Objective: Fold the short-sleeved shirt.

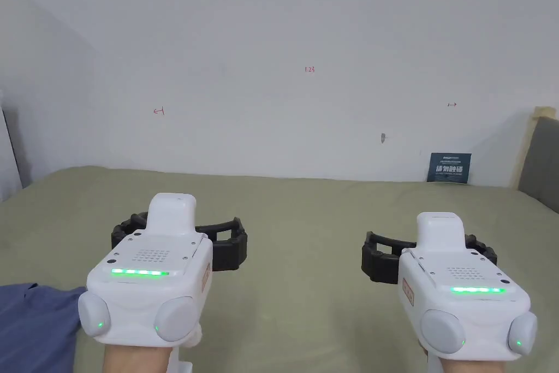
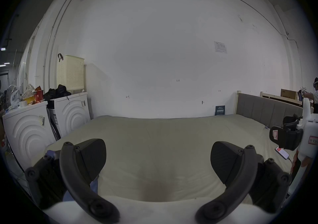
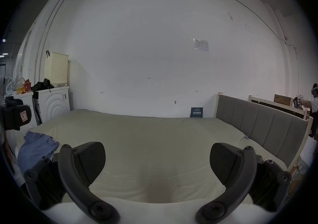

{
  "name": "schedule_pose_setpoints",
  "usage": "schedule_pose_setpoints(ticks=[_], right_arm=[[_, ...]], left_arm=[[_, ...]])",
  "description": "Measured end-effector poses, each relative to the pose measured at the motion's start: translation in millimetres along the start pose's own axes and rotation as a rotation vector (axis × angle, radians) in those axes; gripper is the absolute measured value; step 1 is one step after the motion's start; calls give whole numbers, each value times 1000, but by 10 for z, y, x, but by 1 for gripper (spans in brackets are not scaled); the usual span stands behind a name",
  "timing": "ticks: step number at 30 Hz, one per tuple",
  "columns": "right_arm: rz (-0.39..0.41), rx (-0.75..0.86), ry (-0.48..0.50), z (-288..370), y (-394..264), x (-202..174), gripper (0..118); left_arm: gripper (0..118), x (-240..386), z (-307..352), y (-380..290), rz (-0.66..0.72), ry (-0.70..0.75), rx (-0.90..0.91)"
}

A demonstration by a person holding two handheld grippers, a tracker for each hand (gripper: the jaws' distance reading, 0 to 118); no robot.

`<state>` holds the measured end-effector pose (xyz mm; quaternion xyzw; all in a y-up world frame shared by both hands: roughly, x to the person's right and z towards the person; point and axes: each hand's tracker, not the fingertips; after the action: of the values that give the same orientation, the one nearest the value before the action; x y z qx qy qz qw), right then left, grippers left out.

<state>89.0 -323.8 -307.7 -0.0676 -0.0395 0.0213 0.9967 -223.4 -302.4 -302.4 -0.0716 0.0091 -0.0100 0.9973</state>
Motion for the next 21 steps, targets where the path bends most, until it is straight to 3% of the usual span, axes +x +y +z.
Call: schedule_pose_setpoints(ticks=[21], right_arm=[[18,2,3,9,32,-44,118]], left_arm=[[118,-2,-14,-10,7,-8,-22]])
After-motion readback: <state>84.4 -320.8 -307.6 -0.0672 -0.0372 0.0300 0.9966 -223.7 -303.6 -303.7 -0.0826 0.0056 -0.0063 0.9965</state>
